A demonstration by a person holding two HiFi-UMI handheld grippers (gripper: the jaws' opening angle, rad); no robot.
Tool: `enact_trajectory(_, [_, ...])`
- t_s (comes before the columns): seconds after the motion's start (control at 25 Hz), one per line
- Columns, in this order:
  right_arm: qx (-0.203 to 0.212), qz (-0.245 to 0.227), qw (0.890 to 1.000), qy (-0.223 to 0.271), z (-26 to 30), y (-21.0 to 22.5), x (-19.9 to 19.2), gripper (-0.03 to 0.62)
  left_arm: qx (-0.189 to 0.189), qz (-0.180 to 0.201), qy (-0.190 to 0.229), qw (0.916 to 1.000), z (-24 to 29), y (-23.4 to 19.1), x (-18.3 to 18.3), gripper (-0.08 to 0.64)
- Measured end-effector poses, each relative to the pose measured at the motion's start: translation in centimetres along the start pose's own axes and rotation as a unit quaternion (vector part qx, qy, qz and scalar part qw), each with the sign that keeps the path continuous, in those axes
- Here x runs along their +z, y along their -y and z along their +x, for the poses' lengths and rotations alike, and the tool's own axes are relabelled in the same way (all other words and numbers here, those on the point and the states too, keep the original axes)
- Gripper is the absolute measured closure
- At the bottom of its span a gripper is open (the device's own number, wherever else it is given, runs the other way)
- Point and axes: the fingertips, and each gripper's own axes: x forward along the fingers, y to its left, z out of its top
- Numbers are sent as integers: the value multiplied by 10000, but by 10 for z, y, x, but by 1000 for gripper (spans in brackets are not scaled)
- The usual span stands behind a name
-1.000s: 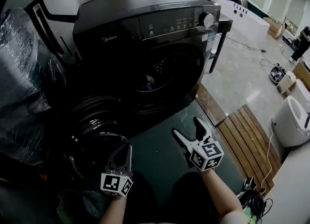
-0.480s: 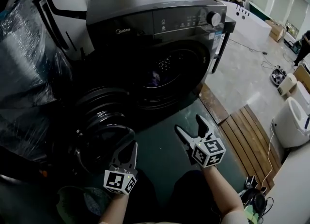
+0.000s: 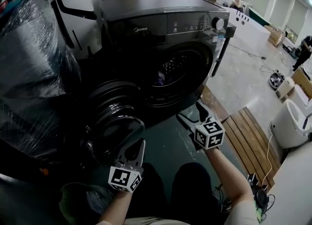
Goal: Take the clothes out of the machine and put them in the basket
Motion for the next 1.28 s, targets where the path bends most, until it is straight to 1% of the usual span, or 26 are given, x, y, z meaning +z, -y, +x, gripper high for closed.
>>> enact_trajectory(0.16, [92,107,9998,-163,15,-3,3,161,-227,140,-52,9996,-14,4,9,538])
enact_trajectory(0.28, [64,-139,9991,-385,28,3,-2,163,-435,171,-176,9987,-17,11,6,538])
enact_trajectory(0.36, [72,-265,9985,-477,40,13,-4,165,-447,129,-153,9988,-10,14,1,538])
enact_trajectory(0.56, [217,-67,9988,-431,85,40,-14,169,-241,-40,-123,9996,4,12,-11,538])
enact_trajectory(0.72, [298,193,9989,-319,134,59,-10,176,-94,-38,-84,9999,11,12,-14,538])
enact_trajectory(0.8, [261,229,9990,-288,159,69,-8,184,-28,-31,-53,10000,11,12,-14,538])
enact_trajectory(1.0, [-22,206,9992,-335,217,88,-8,187,86,24,-47,9999,13,7,-17,538])
enact_trajectory(1.08, [-50,335,9990,-290,231,91,-16,189,151,53,-63,9999,14,5,-19,538])
enact_trajectory(1.16, [-16,589,9980,-246,240,91,-29,192,213,58,-92,9997,15,4,-20,538])
enact_trajectory(1.2, [18,669,9973,-290,245,90,-38,205,246,54,-107,9996,16,3,-21,538])
enact_trajectory(1.28, [105,622,9968,-499,258,87,-54,199,316,33,-135,9994,20,1,-23,538])
